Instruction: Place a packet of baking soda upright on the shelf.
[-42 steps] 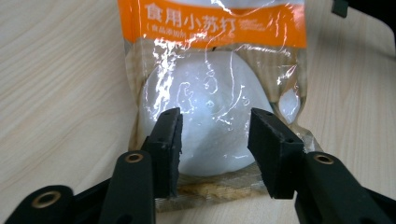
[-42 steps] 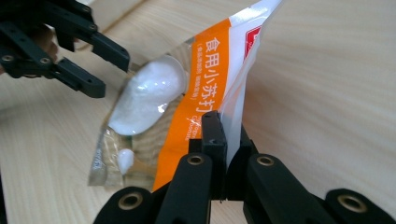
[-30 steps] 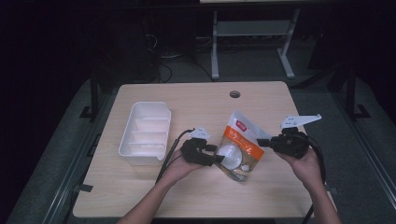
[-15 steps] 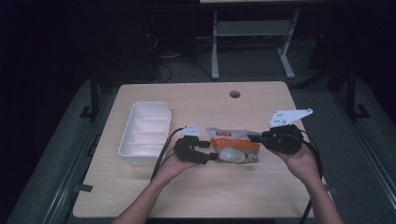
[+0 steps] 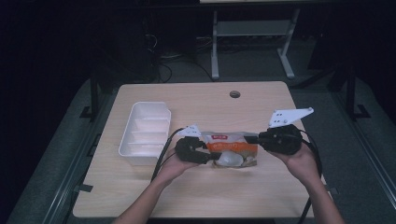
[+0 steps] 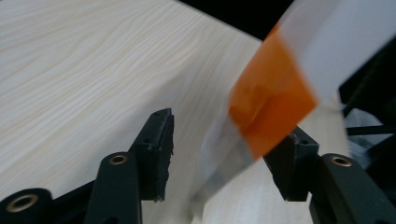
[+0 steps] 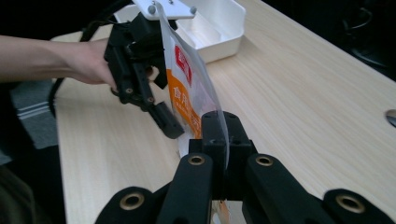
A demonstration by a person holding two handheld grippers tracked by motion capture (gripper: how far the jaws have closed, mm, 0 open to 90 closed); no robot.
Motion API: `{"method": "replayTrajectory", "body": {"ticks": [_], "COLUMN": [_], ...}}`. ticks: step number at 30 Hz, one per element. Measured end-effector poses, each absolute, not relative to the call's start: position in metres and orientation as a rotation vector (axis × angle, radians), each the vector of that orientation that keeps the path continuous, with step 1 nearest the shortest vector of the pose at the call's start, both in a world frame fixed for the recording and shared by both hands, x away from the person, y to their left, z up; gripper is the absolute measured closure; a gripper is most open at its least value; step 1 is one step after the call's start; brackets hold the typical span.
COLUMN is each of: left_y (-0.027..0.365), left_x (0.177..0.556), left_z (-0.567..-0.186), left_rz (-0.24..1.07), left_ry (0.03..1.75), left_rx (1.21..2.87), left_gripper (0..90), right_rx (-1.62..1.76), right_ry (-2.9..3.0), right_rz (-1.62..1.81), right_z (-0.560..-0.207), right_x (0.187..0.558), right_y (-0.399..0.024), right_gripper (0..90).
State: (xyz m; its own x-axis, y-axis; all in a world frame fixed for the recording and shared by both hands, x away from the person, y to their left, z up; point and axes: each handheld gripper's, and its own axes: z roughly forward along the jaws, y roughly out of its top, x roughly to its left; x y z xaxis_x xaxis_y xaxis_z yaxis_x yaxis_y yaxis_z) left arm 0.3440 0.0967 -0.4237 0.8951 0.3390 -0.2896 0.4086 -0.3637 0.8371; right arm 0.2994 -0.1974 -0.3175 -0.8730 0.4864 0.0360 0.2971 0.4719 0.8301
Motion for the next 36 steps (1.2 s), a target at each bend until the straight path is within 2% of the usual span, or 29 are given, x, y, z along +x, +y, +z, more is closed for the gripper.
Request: {"method": "replayTrajectory", "body": {"ticks": [6,7,12,14,17,21,24,29,36], "left_y": [0.099,0.099,0.096,0.094,0.094,0.095,0.095,0.095,0.094], "left_x": [0.342,0.341,0.335,0.334,0.335,0.335,0.336,0.336,0.334], "left_z": [-0.421,-0.422,-0.421,-0.421,-0.421,-0.421,-0.421,-0.421,-0.420], "left_rz": [-0.078,-0.071,-0.005,0.001,-0.001,-0.004,-0.006,-0.008,-0.018], "left_ry": [0.502,0.500,0.478,0.476,0.481,0.483,0.487,0.484,0.475], "left_rx": [1.996,2.001,2.032,2.033,2.030,2.031,2.030,2.032,2.032], "left_gripper": [70.4,70.4,81.3,82.4,83.3,83.4,83.5,83.7,83.7], "right_rx": [0.706,0.706,0.730,0.733,0.743,0.770,0.804,0.835,0.823], "right_ry": [2.528,2.528,2.522,2.521,2.504,2.522,2.525,2.557,2.607], "right_rz": [1.406,1.406,1.429,1.431,1.454,1.509,1.504,1.470,1.410], "right_z": [-0.330,-0.330,-0.339,-0.340,-0.345,-0.355,-0.364,-0.383,-0.397], "right_x": [0.301,0.301,0.304,0.305,0.305,0.310,0.312,0.319,0.328], "right_y": [-0.195,-0.195,-0.199,-0.200,-0.203,-0.210,-0.213,-0.210,-0.198], "right_gripper": [90.0,90.0,89.4,89.2,84.0,68.6,60.9,58.3,60.4]}}
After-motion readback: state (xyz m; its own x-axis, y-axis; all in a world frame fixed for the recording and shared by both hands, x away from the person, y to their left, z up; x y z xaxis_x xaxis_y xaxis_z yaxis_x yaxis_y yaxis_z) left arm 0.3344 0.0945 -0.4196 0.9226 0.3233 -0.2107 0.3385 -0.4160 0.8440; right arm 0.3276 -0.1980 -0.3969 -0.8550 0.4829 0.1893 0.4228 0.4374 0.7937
